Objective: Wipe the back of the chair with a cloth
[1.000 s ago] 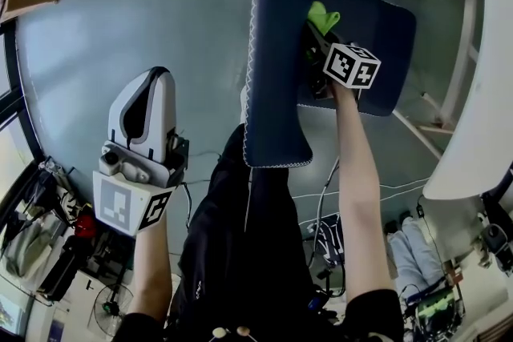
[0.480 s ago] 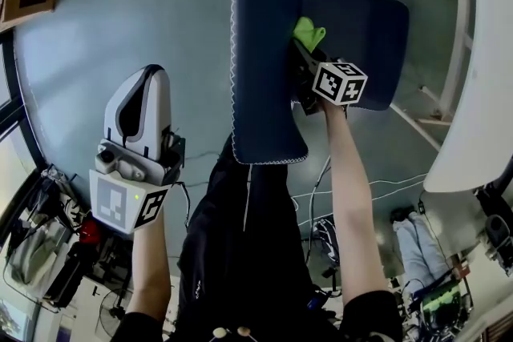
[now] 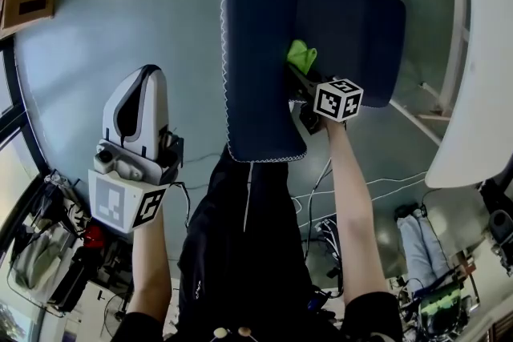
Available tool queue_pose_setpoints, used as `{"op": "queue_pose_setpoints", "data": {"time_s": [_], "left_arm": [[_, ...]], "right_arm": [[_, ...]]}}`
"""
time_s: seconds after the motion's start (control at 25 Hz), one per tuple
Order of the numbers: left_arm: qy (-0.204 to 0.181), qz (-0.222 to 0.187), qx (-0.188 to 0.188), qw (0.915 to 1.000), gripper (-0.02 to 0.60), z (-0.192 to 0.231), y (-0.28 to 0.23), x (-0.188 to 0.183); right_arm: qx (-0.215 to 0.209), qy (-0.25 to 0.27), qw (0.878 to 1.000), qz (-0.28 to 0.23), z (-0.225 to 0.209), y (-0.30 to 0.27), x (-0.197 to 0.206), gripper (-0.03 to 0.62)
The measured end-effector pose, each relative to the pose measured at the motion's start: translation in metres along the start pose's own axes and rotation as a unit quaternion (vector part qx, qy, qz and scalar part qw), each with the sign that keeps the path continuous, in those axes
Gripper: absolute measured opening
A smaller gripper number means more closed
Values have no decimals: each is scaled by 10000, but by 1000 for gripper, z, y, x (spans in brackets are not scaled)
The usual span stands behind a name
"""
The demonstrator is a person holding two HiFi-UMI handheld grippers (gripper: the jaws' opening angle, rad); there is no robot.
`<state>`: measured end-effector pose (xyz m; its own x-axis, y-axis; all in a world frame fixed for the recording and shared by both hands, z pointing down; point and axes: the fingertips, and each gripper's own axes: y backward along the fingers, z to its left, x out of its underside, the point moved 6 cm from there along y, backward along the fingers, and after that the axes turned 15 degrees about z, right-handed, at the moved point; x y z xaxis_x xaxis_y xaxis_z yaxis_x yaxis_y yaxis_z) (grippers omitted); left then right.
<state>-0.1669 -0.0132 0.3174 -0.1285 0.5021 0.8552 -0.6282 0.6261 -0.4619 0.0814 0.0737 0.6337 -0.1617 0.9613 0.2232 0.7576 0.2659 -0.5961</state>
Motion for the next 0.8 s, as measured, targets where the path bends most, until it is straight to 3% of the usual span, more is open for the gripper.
{"op": "queue_pose_setpoints", "data": {"time_s": [0.4, 0.8], "left_arm": [[-49, -20, 3, 10000, 6, -4, 2, 2], [-151, -25, 63, 9999, 6, -22, 9, 4]], "right_arm": [[-570, -316, 9971, 386, -1, 4, 42, 18], [-875, -364, 9922, 807, 2, 13, 80, 18]]}}
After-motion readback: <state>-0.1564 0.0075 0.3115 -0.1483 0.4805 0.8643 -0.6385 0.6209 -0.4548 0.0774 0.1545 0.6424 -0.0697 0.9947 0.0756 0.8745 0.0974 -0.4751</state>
